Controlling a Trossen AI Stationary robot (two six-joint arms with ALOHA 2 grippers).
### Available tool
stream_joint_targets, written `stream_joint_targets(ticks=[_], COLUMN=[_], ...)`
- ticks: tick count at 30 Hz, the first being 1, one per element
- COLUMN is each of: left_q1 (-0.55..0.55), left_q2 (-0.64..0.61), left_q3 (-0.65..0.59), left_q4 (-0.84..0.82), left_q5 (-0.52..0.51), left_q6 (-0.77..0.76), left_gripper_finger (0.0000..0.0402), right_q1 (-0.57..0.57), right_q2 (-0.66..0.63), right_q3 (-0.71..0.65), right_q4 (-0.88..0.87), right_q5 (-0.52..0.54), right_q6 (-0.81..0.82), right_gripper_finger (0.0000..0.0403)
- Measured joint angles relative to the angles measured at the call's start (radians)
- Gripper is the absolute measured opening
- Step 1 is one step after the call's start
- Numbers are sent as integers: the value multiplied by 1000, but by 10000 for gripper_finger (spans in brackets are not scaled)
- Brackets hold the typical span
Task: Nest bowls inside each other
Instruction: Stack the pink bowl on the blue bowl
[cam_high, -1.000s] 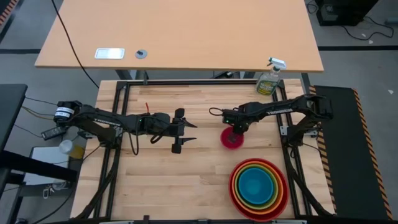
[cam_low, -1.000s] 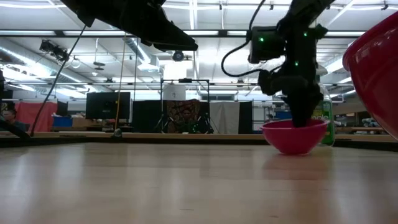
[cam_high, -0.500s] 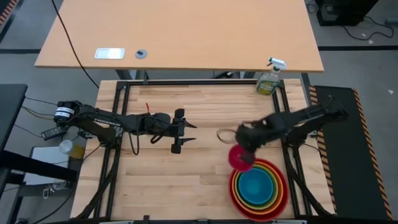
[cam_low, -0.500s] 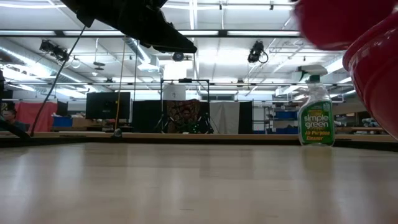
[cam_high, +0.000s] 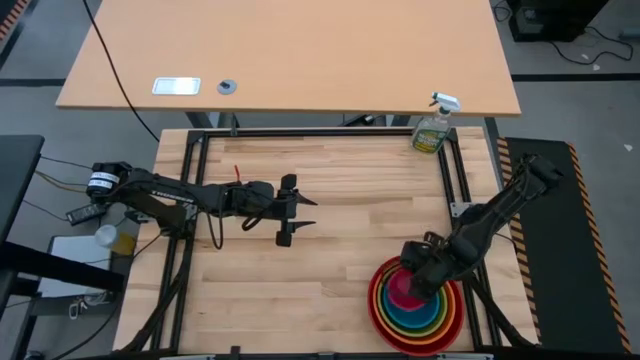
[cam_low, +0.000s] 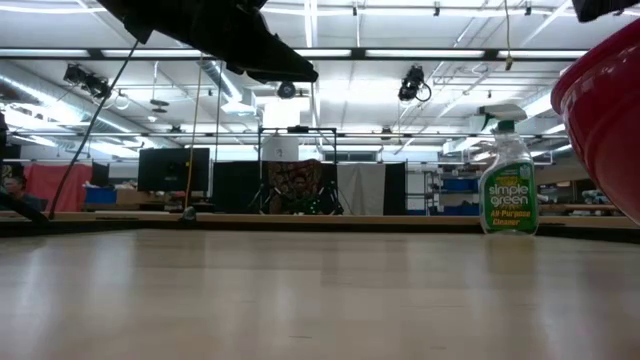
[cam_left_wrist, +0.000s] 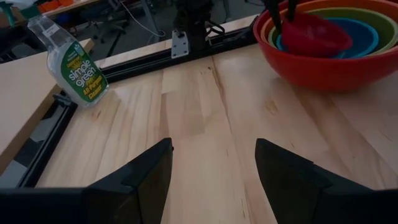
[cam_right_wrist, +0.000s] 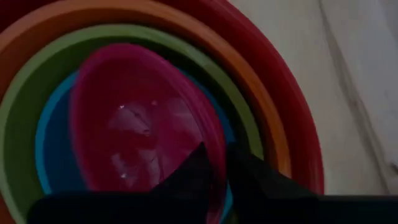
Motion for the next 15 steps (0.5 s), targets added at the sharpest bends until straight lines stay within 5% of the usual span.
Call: stream_joint_targets(ticks=[10,12,15], left_q1=[0,0,0], left_q2=[0,0,-2], left_q3=[0,0,0], left_q4=[6,16,32], left_q5=[0,0,0], left_q6=[21,40,70], left_gripper_finger=[233,233,233], right_q1=[-80,-83,-59], right_q2=[9,2,-36], right_q3=[53,85,102], right_q4=[-109,-165,-182], right_q5=[-182,-135,77], right_q6=[67,55,-53], right_gripper_finger=[184,194,194])
